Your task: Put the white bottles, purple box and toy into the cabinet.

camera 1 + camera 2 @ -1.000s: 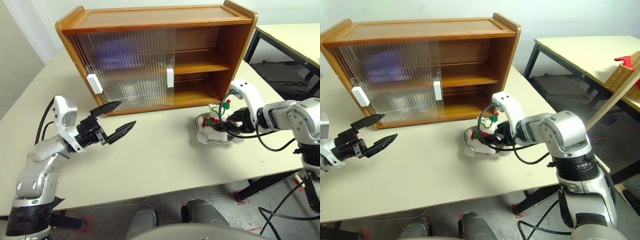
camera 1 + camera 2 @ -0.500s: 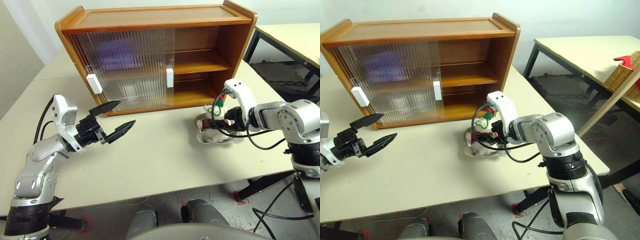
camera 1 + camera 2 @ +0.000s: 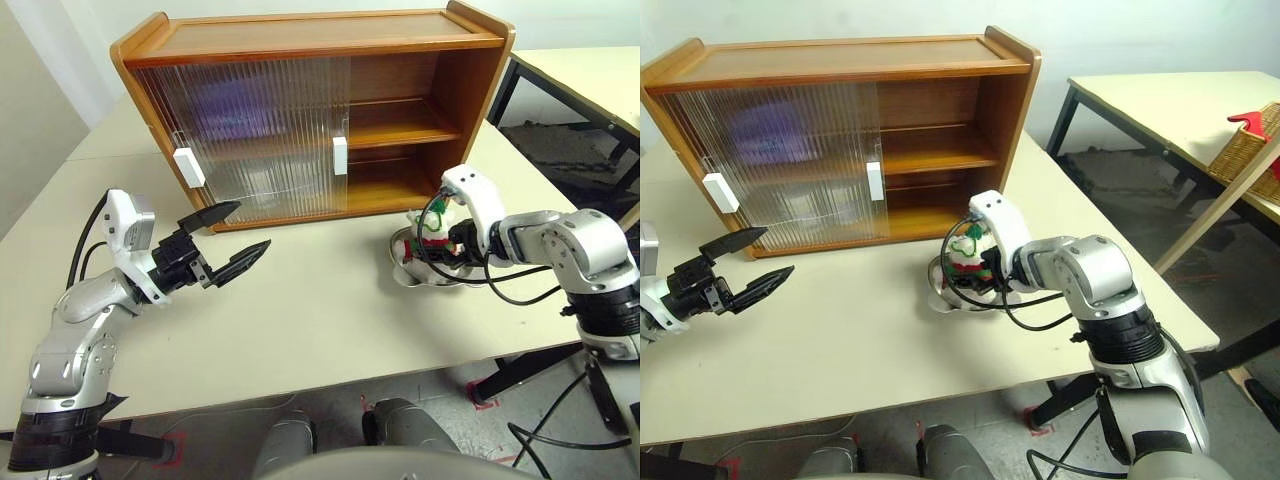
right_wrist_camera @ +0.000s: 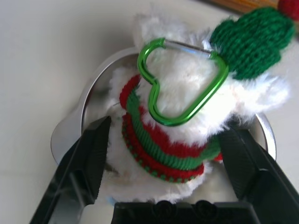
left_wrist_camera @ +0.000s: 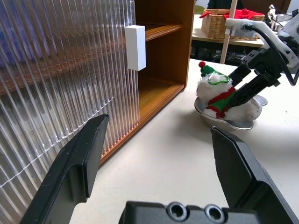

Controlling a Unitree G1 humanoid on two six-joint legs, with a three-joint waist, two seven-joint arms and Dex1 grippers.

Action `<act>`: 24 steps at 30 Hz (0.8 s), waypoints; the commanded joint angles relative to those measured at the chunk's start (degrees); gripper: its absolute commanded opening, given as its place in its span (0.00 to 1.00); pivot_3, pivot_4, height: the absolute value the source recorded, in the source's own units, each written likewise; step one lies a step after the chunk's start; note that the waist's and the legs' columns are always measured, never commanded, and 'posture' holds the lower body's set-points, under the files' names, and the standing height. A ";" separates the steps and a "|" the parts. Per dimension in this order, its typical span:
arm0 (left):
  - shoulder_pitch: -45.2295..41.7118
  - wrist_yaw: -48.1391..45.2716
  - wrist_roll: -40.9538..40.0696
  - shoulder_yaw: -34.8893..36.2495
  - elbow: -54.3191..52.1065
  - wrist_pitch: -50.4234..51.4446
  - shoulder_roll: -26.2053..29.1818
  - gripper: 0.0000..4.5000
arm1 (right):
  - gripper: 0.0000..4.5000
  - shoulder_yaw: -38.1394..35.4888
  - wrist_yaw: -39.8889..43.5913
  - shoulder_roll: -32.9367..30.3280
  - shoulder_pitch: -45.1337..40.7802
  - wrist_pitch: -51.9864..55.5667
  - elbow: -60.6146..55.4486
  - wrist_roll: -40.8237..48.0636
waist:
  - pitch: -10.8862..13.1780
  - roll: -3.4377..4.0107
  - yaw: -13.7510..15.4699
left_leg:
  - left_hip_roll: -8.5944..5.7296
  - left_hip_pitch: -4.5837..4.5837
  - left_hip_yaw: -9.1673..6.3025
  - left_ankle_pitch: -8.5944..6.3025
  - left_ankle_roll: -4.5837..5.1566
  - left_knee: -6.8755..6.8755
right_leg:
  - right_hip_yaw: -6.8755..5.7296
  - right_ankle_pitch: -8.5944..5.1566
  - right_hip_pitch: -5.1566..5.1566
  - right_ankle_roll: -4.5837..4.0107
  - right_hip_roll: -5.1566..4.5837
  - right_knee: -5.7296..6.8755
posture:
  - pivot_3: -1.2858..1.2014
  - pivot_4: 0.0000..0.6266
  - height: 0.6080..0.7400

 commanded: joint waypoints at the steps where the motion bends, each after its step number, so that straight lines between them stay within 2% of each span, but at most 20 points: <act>1: 0.03 0.03 0.65 -0.34 -0.69 0.33 0.44 1.00 | 0.72 -0.42 -0.19 1.22 -0.49 -1.47 1.47 -0.70 | 0.00 0.00 -0.01 | 0.00 0.00 0.00 0.00 0.00 0.00 | 0.00 0.00 0.00 0.00 0.00 0.00 | 0.47 0.00 1.00; 6: 0.13 0.26 0.63 -0.36 -1.07 0.53 0.45 1.00 | 0.30 -0.36 0.30 1.73 -0.94 -1.75 1.72 -0.79 | 0.00 0.00 0.00 | 0.01 0.00 0.00 0.00 0.00 0.00 | 0.00 0.00 -0.01 -0.01 0.00 0.00 | 0.47 0.00 1.00; 8: 0.12 0.30 0.62 -0.28 -1.12 0.57 0.46 1.00 | 0.17 -0.20 0.59 1.66 -0.97 -1.82 1.74 -0.80 | 0.00 0.00 0.00 | 0.01 0.00 0.00 0.00 0.00 -0.01 | 0.00 0.00 -0.01 -0.01 0.00 0.00 | 0.47 0.00 1.00; 10: 0.25 0.28 0.61 -0.20 -1.20 0.60 0.48 1.00 | 0.09 0.04 1.08 1.35 -0.93 -1.94 1.65 -0.72 | 0.00 0.00 0.00 | 0.01 0.00 0.00 0.00 0.00 -0.01 | 0.00 0.00 -0.01 -0.01 0.00 0.00 | 0.47 0.00 1.00; 12: 0.34 0.21 0.54 -0.15 -1.25 0.65 0.50 1.00 | 0.06 0.22 1.58 1.07 -0.96 -1.93 1.52 -0.63 | 0.00 0.00 0.00 | 0.00 -0.01 0.00 0.00 0.00 0.00 | 0.00 0.00 -0.01 -0.01 0.00 0.00 | 0.47 0.00 1.00; 17: 0.57 -0.13 0.58 0.04 -0.83 0.34 0.48 1.00 | 0.05 0.15 4.35 -0.87 -1.46 -2.27 1.35 0.01 | 0.00 0.00 0.01 | 0.00 -0.01 0.00 0.00 0.00 0.00 | 0.00 0.00 -0.01 -0.01 0.00 0.00 | 0.47 0.00 1.00; 24: 0.44 -0.95 0.81 0.18 0.33 -0.44 0.44 1.00 | 0.05 -3.79 8.09 -1.98 -4.66 -1.87 3.28 2.41 | 0.00 0.00 0.00 | 0.00 0.00 0.03 0.00 0.00 0.00 | 0.00 0.00 0.00 -0.02 0.01 0.00 | 0.47 0.00 1.00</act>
